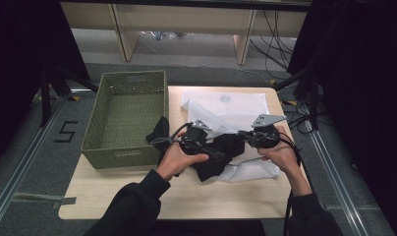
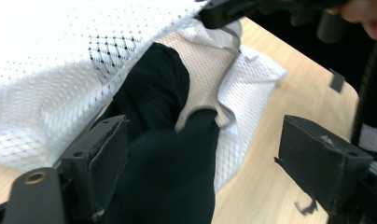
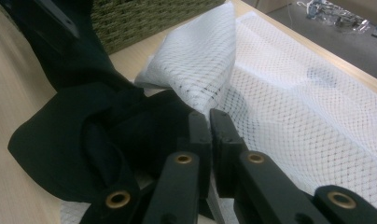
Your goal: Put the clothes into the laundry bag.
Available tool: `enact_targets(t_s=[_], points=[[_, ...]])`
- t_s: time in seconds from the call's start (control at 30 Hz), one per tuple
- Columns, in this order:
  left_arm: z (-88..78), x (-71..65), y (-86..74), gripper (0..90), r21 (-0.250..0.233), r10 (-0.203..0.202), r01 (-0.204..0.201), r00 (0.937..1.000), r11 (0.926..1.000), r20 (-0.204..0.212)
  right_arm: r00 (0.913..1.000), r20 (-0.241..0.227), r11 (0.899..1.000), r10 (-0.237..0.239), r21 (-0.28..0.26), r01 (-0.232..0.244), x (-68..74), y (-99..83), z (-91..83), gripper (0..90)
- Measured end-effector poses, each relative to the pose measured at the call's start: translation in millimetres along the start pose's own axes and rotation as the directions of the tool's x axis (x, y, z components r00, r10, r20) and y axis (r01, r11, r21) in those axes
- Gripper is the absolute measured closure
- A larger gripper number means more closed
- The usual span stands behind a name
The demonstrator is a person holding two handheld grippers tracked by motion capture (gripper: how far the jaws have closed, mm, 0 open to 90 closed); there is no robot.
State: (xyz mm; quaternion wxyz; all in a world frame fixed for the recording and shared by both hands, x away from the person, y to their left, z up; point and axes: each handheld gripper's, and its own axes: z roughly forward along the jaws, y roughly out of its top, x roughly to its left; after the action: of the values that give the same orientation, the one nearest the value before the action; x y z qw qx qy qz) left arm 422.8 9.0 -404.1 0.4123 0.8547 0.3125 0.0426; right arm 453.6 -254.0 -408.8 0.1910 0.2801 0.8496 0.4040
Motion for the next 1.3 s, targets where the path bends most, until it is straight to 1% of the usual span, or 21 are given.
enact_targets(t_s=[0.07, 0.1, 0.23, 0.27, 0.33, 0.37, 0.4, 0.47, 0.53, 0.57, 0.6, 0.67, 0.73, 0.8, 0.87, 0.9, 0.93, 1.0, 1.1, 1.2, 1.3], points=[[3.2, 3.2, -9.8, 15.7, 0.043, -0.001, 0.001, 0.9999, 0.9991, -0.013, 0.9999, -0.013, 1.0, 0.005, 0.007, -0.005, 0.1, -0.1, 0.7, 89.1], [11.8, 7.6, -19.8, 15.8, 0.107, 0.034, -0.031, 0.9991, 0.9938, -0.025, 0.9997, -0.018, 1.0, 0.014, 0.013, -0.014, 0.3, -0.2, 0.8, 89.1], [34.1, 8.0, -29.7, 15.9, 0.182, 0.046, -0.038, 0.9981, 0.9826, -0.041, 0.9997, -0.012, 1.0, 0.021, 0.015, -0.021, 0.9, -0.7, 1.3, 89.1], [41.5, 5.6, -31.6, 16.2, 0.167, 0.027, -0.018, 0.9982, 0.9857, -0.054, 0.9998, -0.01, 1.0, 0.019, 0.014, -0.019, 1.0, -0.8, 1.5, 89.1], [54.9, 8.2, -32.0, 19.5, 0.221, 0.118, -0.096, 0.9891, 0.9705, -0.088, 0.9997, -0.007, 1.0, 0.021, 0.018, -0.021, 1.4, -0.9, 1.4, 89.1], [61.6, 9.2, -31.6, 24.9, 0.227, 0.103, -0.08, 0.9905, 0.9706, -0.091, 0.9998, -0.011, 1.0, 0.013, 0.016, -0.013, 1.2, -1.0, 1.9, 89.1], [63.9, 9.9, -30.6, 42.7, 0.232, 0.099, -0.076, 0.991, 0.9697, -0.09, 1.0, 0.002, 1.0, 0.0, 0.01, 0.0, 1.2, -1.1, 2.0, 89.1], [67.1, 8.7, -25.7, 63.9, 0.243, 0.138, -0.11, 0.9853, 0.9637, -0.101, 0.9998, -0.016, 1.0, 0.006, 0.015, -0.006, 3.3, -1.3, 4.6, 89.1], [65.8, 6.6, -20.6, 68.2, 0.22, 0.149, -0.122, 0.9824, 0.968, -0.112, 0.9997, -0.023, 1.0, 0.007, 0.016, -0.006, 3.8, -1.1, 5.6, 89.0], [60.8, 6.4, -11.6, 69.2, 0.178, 0.121, -0.101, 0.987, 0.979, -0.106, 0.9999, -0.012, 1.0, 0.003, 0.01, -0.003, 4.7, -0.3, 4.8, 89.1], [60.8, 6.4, -11.6, 69.7, 0.178, 0.121, -0.101, 0.987, 0.979, -0.106, 0.9999, -0.012, 1.0, 0.003, 0.01, -0.003, 4.7, -0.3, 4.8, 89.1], [51.8, 5.6, 7.9, 69.8, 0.078, 0.083, -0.072, 0.9862, 0.9944, -0.144, 0.9997, -0.019, 1.0, 0.016, 0.001, -0.016, 5.3, 1.8, 2.7, 89.1], [47.1, 6.1, 18.7, 69.8, 0.04, 0.085, -0.079, 0.9811, 0.9961, -0.174, 0.9999, -0.005, 1.0, 0.013, -0.013, -0.014, 6.3, 4.5, -1.7, 89.0], [48.8, 6.5, 22.1, 69.4, 0.041, 0.086, -0.079, 0.976, 0.996, -0.2, 0.9998, -0.015, 1.0, 0.011, -0.021, -0.011, 6.5, 7.7, -4.3, 89.1], [59.1, 11.9, 22.2, 67.3, 0.066, 0.084, -0.073, 0.9794, 0.9951, -0.184, 0.9999, -0.007, 1.0, 0.014, -0.019, -0.015, 7.8, 8.3, -4.6, 89.0], [67.8, 15.8, 19.3, 67.3, 0.067, 0.049, -0.039, 0.9856, 0.997, -0.162, 0.9999, -0.01, 1.0, 0.009, -0.018, -0.009, 7.5, 8.3, -3.5, 89.0], [77.6, 19.6, 14.4, 64.1, 0.094, 0.011, 0.002, 0.9906, 0.9956, -0.136, 1.0, -0.007, 1.0, 0.006, -0.014, -0.007, 7.6, 7.4, -2.6, 89.0], [83.2, 19.7, 8.2, 48.7, 0.105, -0.006, 0.021, 0.9902, 0.9942, -0.14, 0.9999, -0.009, 1.0, 0.006, 0.002, -0.005, 5.1, 2.6, 0.0, 89.0], [72.5, 15.9, 5.7, 34.5, 0.081, -0.021, 0.034, 0.988, 0.9961, -0.153, 0.9993, -0.008, 0.999, 0.036, 0.012, -0.036, 2.9, -0.3, 0.1, 89.0], [46.0, 13.9, 6.9, 30.6, 0.05, -0.041, 0.047, 0.9913, 0.9976, -0.125, 0.9991, -0.008, 0.999, 0.041, 0.012, -0.041, 1.5, -1.9, 0.6, 89.0], [11.2, 8.7, 4.2, 28.3, 0.05, 0.001, 0.006, 0.9903, 0.9987, -0.139, 0.9996, -0.016, 1.0, 0.024, 0.008, -0.024, 0.6, -1.1, 0.9, 89.0]])
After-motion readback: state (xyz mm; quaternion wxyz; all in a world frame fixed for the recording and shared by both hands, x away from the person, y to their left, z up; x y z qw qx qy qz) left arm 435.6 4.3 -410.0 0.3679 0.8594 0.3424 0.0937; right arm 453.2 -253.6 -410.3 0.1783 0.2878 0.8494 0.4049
